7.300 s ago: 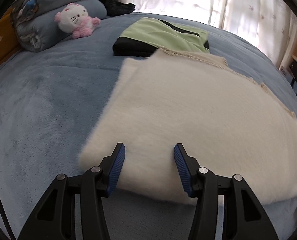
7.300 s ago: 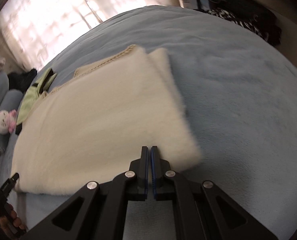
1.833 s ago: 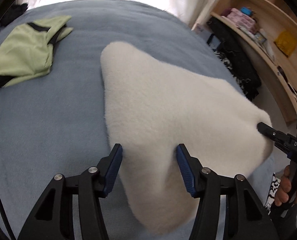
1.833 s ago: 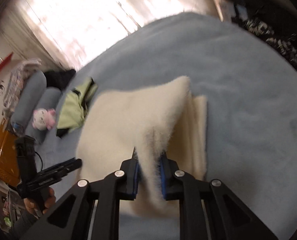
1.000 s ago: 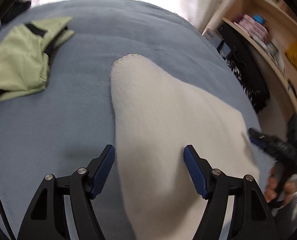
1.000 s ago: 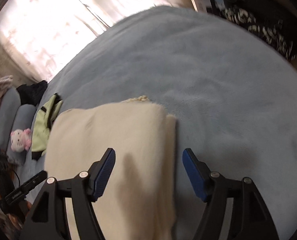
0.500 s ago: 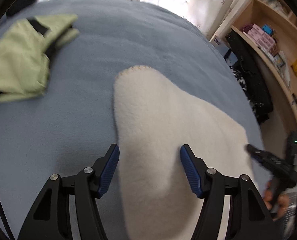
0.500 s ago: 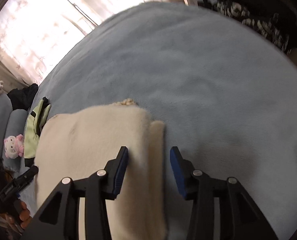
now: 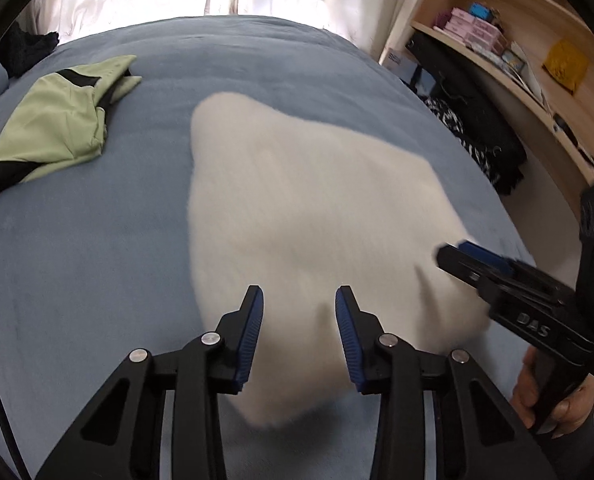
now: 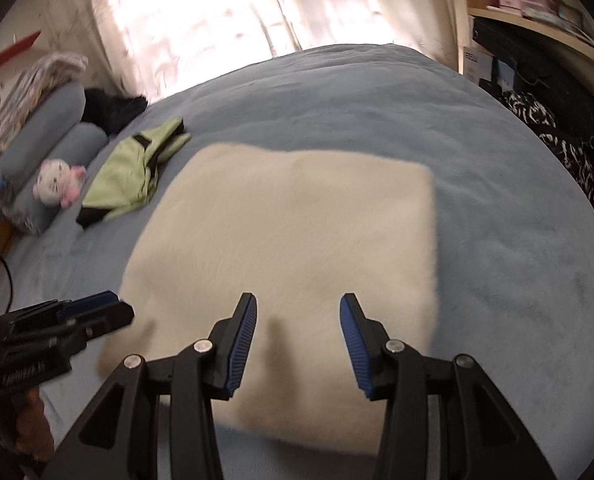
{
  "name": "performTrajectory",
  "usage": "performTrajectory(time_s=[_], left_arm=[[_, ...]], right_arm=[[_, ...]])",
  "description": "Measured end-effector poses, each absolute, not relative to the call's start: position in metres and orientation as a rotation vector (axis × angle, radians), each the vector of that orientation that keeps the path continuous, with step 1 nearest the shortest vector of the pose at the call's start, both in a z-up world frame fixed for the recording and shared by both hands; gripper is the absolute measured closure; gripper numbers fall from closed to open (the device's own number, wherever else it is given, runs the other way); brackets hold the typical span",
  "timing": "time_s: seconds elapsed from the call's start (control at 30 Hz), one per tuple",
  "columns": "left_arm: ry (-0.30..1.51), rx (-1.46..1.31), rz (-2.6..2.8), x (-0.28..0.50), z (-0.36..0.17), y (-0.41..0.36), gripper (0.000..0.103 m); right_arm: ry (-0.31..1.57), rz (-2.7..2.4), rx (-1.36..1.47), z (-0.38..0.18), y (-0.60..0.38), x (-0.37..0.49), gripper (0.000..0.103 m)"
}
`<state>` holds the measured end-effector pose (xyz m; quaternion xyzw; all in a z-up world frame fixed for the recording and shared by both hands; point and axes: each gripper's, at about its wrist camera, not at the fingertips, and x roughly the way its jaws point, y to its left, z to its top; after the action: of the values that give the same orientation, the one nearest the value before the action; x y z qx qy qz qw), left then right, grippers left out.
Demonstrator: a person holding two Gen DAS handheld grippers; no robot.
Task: Fold large clothes
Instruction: 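Open the right tool and withdraw both tools from the folded cardigan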
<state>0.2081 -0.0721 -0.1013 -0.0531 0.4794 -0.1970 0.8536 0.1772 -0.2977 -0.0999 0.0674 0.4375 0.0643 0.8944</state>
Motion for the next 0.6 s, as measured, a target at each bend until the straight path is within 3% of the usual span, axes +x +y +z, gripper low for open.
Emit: performTrajectory(time_s=[0.13, 0.2, 0.23, 0.27, 0.6], left_arm=[[0.980, -0.059, -0.392, 0.201, -0.109, -0.081, 0.067], [0.980, -0.064, -0.399, 0.203, -0.112, -0.082, 0.067], [0.982, -0.070, -0.402, 0.205, -0.113, -0.080, 0.067], [0.984, -0.073, -0.400, 0.205, -0.114, -0.079, 0.067], [0.987, -0.078, -0.382, 0.196, -0.110, -0.073, 0.067]], right_arm=[[0.939, 0.070, 0.107, -0.118, -0.302, 0.178, 0.062], [0.946, 0.078, 0.131, -0.126, -0.316, 0.177, 0.075], [0.943, 0.068, 0.139, -0.127, -0.323, 0.176, 0.091], [0.944, 0.057, 0.146, -0.126, -0.330, 0.175, 0.099], [0.944, 0.043, 0.217, -0.111, -0.345, 0.141, 0.095]])
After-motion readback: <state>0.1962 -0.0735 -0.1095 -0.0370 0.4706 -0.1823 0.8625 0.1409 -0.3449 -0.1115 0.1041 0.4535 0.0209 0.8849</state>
